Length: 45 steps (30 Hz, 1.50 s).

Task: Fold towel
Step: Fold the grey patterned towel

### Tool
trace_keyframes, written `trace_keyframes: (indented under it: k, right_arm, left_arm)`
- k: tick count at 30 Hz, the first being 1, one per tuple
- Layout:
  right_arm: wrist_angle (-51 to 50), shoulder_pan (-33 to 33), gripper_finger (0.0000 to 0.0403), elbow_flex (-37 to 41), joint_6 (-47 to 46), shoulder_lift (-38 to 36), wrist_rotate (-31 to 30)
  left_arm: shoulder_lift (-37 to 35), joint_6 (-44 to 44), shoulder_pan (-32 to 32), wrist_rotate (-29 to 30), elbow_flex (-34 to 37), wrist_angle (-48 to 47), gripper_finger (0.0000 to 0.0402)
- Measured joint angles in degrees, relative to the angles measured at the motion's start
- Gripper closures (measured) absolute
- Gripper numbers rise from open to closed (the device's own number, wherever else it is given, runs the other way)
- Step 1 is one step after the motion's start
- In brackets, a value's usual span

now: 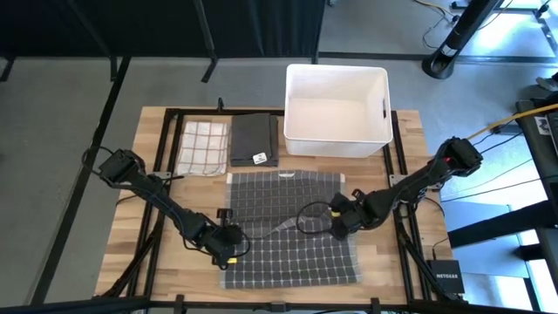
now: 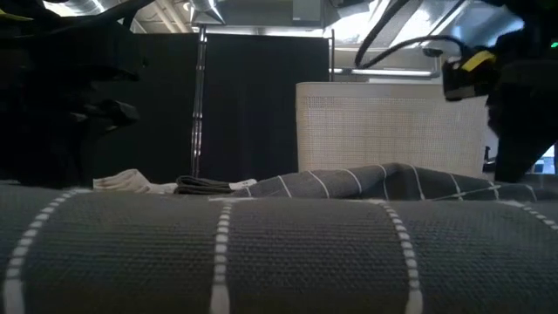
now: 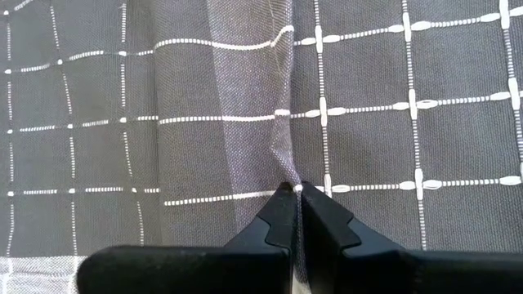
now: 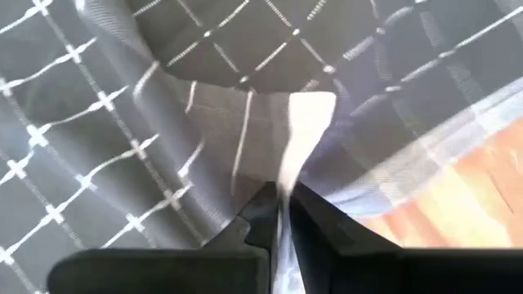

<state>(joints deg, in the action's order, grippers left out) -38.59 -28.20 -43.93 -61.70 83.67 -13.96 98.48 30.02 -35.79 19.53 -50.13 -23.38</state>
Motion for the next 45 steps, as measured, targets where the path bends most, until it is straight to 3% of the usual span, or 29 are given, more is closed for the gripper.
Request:
trace_keyframes:
  k: [4, 7, 12, 19, 27, 32, 39, 45]
  right_arm:
    - [-1.0, -1.5, 0.0362, -0.8, -0.9, 0.0, -1.0]
    - [-1.0, -2.3, 0.0351, -0.9, -2.8, 0.0, -5.2]
    - [-0.9, -2.0, 0.0298, -0.1, -4.4, 0.1, -9.3]
    - [3.5, -0.6, 0.0233, 1.1, -2.8, 0.1, -9.0]
    - [8.6, 0.8, 0.0226, 6.4, -6.4, 0.1, -7.9]
    - [13.3, 0.8, 0.0259, 6.9, -3.9, 0.1, -6.4]
    - [13.0, 0.8, 0.0389, 6.9, -0.8, 0.1, -7.5]
    - [12.5, -0.1, 0.0397, 5.7, -0.6, 0.1, -12.2]
  left_arm:
    - [0.0, 1.1, 0.0, 0.0, 0.0, 0.0, 0.0396]
    - [0.0, 1.1, -0.1, 0.0, 0.0, 0.0, 0.0396]
    - [0.0, 1.1, -0.1, 0.0, 0.0, 0.0, 0.0396]
    - [0.0, 1.2, -0.1, 0.0, 0.0, 0.0, 0.0396]
    - [0.0, 1.3, -0.1, 0.0, 0.0, 0.0, 0.0396]
    - [0.0, 1.1, -0.1, 0.0, 0.0, 0.0, 0.0396]
    - [0.0, 1.0, -0.1, 0.0, 0.0, 0.0, 0.0396]
    - [-2.1, 1.4, -0.1, -0.7, -0.2, -2.1, 0.0396]
